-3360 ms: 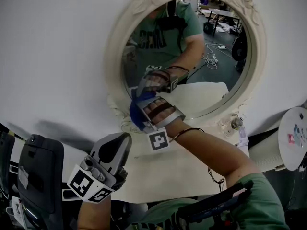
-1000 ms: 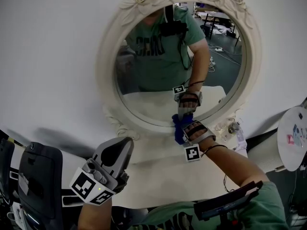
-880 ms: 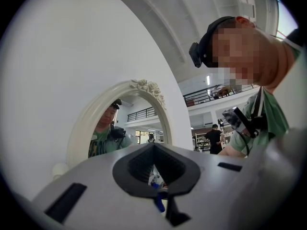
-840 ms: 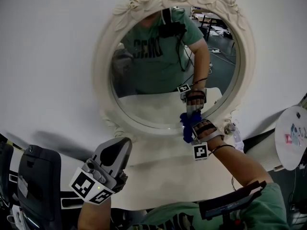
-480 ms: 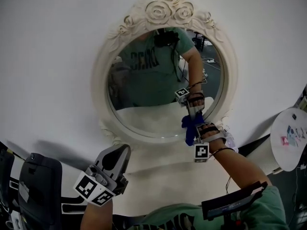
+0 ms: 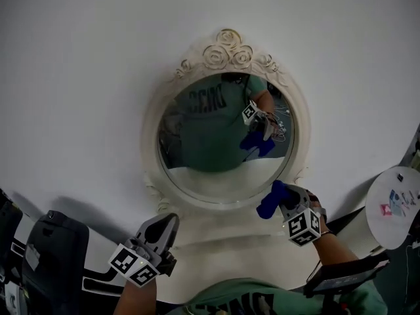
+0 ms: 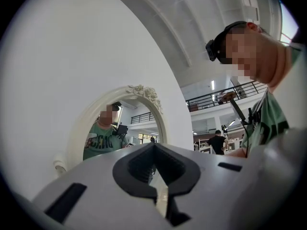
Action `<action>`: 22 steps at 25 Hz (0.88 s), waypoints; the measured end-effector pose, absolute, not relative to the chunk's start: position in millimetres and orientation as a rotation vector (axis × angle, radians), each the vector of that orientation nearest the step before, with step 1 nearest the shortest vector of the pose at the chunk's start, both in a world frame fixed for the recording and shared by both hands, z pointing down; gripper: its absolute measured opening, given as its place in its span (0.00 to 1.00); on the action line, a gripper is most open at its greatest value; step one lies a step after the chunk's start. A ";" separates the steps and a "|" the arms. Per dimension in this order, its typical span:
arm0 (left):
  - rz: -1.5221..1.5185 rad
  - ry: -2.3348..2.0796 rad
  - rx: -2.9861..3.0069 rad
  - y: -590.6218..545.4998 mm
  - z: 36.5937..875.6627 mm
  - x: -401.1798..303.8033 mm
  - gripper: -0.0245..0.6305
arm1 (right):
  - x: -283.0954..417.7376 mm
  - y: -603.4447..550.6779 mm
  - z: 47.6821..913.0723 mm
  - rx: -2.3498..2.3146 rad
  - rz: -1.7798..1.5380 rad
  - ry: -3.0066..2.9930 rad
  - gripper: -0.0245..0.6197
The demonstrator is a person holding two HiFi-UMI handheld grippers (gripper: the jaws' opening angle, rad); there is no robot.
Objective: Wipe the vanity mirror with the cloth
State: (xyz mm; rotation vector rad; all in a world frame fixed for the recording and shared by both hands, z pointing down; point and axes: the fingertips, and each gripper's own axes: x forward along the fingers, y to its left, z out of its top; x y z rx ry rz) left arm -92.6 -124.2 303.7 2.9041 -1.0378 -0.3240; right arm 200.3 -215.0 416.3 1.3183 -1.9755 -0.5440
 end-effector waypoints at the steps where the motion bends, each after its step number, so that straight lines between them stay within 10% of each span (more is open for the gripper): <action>1: -0.323 -1.046 2.897 -121.4 305.9 -93.8 0.03 | 205.5 -204.2 405.6 1.362 -0.498 -2.035 0.20; 13: -0.274 -1.071 2.752 -97.4 351.3 -87.7 0.03 | 213.5 -111.6 412.1 1.502 0.307 -2.680 0.20; 22: -0.276 -1.050 2.717 -79.9 363.4 -87.0 0.03 | 191.9 -108.6 406.4 1.462 0.269 -2.700 0.20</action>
